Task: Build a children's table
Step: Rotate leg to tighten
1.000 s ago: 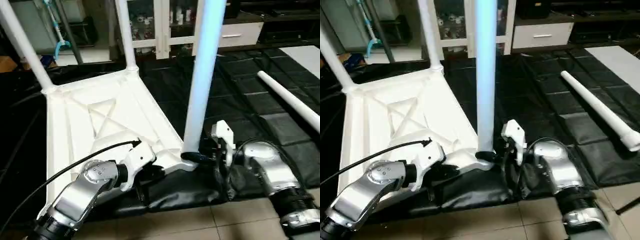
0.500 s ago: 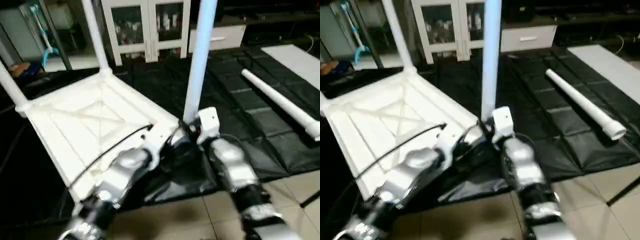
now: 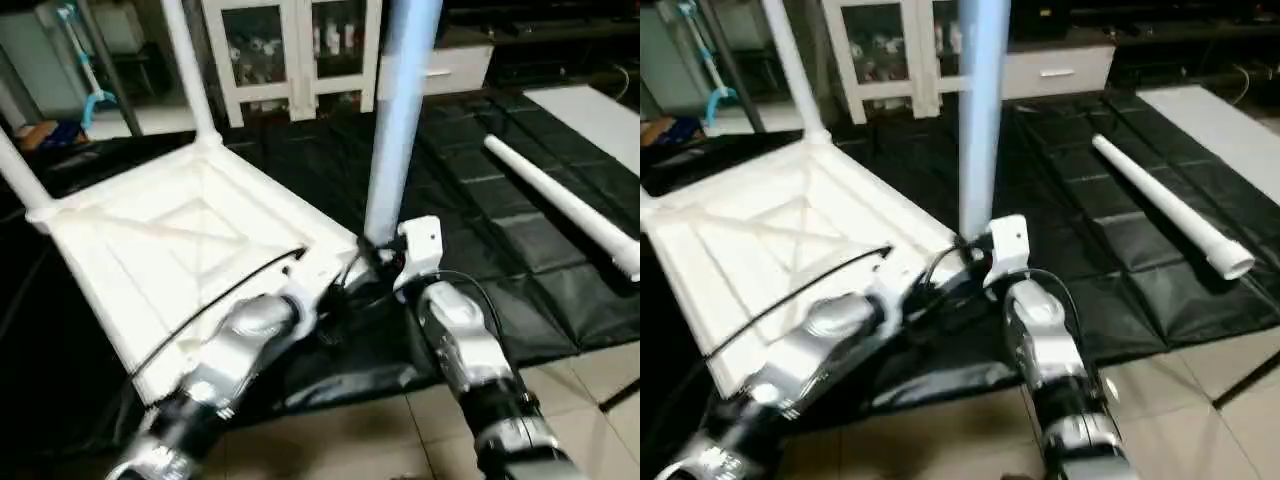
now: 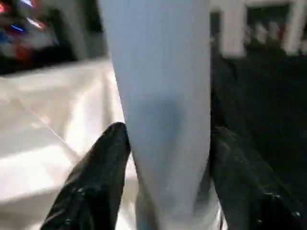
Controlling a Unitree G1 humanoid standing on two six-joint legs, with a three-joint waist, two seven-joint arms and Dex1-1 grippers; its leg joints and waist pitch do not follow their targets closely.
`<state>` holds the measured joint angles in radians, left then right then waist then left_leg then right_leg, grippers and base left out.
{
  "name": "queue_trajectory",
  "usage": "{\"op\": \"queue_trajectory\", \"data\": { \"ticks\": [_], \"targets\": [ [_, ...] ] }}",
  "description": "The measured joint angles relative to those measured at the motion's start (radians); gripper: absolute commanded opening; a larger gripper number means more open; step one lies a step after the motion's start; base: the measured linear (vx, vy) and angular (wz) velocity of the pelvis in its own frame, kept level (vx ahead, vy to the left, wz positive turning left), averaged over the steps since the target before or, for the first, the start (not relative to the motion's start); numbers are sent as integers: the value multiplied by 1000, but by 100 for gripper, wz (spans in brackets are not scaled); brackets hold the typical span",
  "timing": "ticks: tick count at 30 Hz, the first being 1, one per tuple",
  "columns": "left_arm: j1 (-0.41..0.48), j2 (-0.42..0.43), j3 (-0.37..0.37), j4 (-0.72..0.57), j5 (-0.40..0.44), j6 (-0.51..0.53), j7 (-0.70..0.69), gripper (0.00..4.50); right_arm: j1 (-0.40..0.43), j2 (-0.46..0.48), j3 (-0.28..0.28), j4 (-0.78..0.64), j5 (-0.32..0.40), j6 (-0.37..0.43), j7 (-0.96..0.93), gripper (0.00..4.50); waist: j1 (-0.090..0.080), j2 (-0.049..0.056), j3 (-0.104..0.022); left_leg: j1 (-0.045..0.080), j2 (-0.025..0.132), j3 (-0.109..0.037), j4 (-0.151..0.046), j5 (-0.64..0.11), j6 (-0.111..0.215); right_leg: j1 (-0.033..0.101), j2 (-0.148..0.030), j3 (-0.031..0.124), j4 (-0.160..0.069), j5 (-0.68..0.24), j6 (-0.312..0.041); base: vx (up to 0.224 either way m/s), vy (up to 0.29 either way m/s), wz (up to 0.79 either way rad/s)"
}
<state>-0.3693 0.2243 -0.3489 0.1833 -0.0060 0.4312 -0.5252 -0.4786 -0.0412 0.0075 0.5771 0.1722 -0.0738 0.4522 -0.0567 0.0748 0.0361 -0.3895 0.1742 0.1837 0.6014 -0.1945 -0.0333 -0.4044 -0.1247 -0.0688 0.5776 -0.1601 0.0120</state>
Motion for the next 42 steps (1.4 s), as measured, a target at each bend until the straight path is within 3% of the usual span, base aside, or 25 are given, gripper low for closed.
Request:
{"op": "queue_trajectory", "data": {
  "ticks": [3,6,12,14,17,22,33,38,42],
  "targets": [
    [57,65,-11,-87,-23,-14,-76,0,-4,-77,2,-74,67,52,169,298,10,1,-1,0,1,-1,-1,0,0,1,2,0,1,4,-6,35,-12,3],
    [92,111,-22,-148,-47,-16,-140,0,1,-165,21,-121,93,110,330,330,30,1,-1,0,2,0,0,0,0,2,2,1,1,2,-4,61,2,4],
    [142,176,-33,-232,-80,-7,-244,0,33,-311,93,-136,93,136,577,330,60,0,-1,0,1,7,2,2,6,2,0,5,0,-2,-5,9,2,0],
    [148,187,-36,-246,-82,0,-260,0,39,-327,104,-132,91,135,613,330,63,0,-1,1,1,10,2,2,6,2,-1,6,0,-2,-5,0,0,0],
    [160,198,-41,-262,-93,11,-278,0,40,-346,118,-107,85,119,667,330,63,-1,-2,4,1,13,2,0,2,4,-1,7,1,-2,-5,0,0,0],
    [163,199,-42,-269,-97,26,-280,0,33,-345,130,-65,69,81,694,287,60,-3,-2,5,1,13,2,0,2,4,-1,8,2,-2,-5,0,0,0],
    [165,205,-42,-281,-97,37,-284,0,31,-333,128,-46,89,84,733,196,60,-5,-3,5,1,13,3,0,2,5,-1,8,2,-1,-6,0,0,0],
    [165,208,-41,-286,-98,45,-287,0,31,-330,127,-47,92,91,732,192,60,-4,-3,5,1,13,3,0,2,5,-1,8,2,-1,-6,0,0,0],
    [146,170,-18,-253,-86,72,-235,0,31,-276,114,-31,51,64,591,191,51,-5,-3,6,2,13,3,0,2,5,-1,8,3,0,-8,0,0,0]
  ]
}}
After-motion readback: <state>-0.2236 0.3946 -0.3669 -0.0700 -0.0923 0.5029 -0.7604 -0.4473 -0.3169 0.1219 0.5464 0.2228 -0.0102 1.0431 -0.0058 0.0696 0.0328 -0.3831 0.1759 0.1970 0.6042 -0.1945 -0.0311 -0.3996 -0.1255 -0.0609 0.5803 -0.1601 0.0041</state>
